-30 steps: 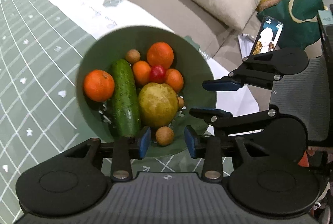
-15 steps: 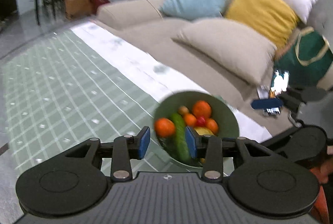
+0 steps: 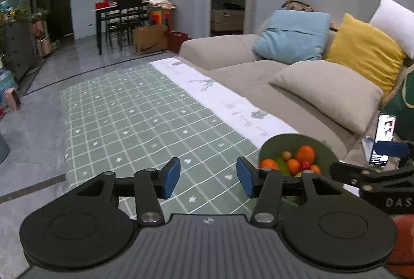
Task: Organize fruits
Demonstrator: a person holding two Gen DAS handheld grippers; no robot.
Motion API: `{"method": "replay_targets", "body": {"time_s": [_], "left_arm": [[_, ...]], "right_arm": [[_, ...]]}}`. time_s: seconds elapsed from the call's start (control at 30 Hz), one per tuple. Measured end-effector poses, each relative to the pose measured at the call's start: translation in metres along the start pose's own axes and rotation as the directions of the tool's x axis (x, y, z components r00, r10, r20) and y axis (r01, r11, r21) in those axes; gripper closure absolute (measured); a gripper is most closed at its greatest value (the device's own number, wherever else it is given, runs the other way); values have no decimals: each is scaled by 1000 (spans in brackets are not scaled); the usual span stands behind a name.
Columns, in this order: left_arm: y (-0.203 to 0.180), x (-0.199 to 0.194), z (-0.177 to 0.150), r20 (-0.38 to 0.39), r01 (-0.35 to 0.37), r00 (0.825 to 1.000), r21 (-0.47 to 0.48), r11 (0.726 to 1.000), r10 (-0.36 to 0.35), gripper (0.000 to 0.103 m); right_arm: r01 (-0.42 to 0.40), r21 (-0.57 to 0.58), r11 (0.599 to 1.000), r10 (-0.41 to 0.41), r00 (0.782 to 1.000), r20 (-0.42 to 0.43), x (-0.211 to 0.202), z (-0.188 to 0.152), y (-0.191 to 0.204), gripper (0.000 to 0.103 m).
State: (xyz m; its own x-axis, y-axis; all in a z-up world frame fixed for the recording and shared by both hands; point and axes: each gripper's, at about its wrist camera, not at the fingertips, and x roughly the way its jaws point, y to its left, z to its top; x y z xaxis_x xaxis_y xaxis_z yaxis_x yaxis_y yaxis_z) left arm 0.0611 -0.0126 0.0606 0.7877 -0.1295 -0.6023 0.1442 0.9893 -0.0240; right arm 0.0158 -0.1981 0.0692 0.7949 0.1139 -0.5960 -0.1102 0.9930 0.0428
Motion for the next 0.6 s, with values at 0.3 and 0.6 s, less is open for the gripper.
{"method": "replay_targets", "body": {"time_s": [0.3, 0.6], "left_arm": [[2, 4, -35, -39, -45, 998, 9, 999, 45, 37], [-8, 19, -55, -88, -47, 995, 29, 998, 49, 33]], "right_arm": [[37, -36, 999, -35, 999, 37, -4, -43, 14, 8], [12, -98, 995, -9, 999, 36, 10, -58, 19, 8]]}}
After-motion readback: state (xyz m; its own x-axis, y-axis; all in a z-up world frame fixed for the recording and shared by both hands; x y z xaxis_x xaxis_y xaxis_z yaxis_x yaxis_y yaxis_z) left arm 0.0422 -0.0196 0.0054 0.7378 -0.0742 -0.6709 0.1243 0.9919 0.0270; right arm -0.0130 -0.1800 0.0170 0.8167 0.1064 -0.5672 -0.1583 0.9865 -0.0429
